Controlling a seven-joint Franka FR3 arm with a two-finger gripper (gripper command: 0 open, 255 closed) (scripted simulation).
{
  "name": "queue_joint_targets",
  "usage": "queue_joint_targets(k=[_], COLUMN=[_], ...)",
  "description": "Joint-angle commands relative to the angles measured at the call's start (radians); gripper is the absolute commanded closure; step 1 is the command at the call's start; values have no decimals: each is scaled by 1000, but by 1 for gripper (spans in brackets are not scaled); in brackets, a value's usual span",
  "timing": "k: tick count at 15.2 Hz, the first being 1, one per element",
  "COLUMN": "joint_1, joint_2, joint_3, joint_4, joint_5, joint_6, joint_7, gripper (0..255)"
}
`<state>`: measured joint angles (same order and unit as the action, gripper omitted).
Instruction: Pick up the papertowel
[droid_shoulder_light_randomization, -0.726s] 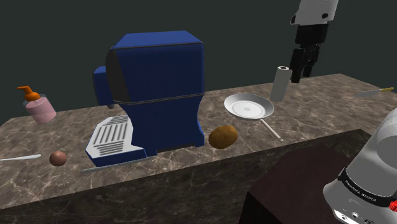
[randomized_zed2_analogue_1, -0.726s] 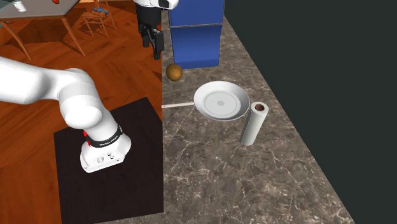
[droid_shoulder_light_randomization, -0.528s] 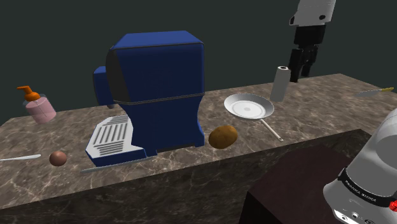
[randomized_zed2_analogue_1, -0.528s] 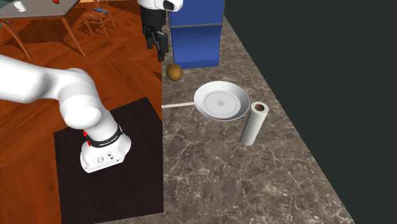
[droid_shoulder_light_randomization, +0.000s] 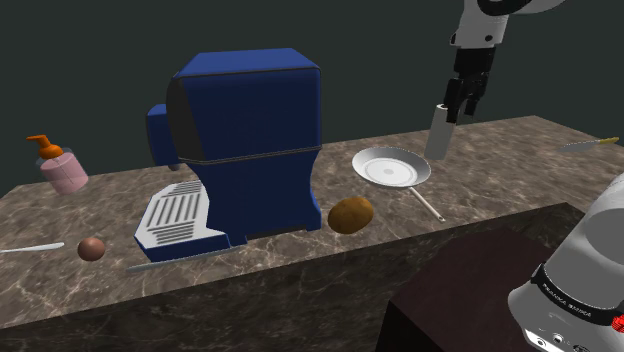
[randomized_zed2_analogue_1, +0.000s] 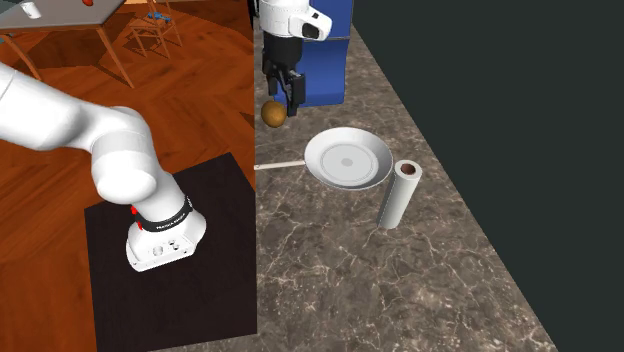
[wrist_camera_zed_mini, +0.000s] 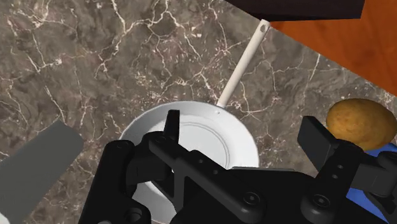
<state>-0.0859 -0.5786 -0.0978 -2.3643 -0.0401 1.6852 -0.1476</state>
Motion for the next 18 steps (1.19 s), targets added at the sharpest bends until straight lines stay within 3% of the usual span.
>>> queue_joint_targets(k=[1, 10, 18], joint_1=[-17, -72, -120], joint_2=[47, 296, 543], joint_3=[-31, -151, -242], joint_4=[14, 164, 368], joint_5=[-20, -49, 1], joint_6=[43, 185, 263], joint_7=[-28, -141, -255], gripper=[0, 0, 0])
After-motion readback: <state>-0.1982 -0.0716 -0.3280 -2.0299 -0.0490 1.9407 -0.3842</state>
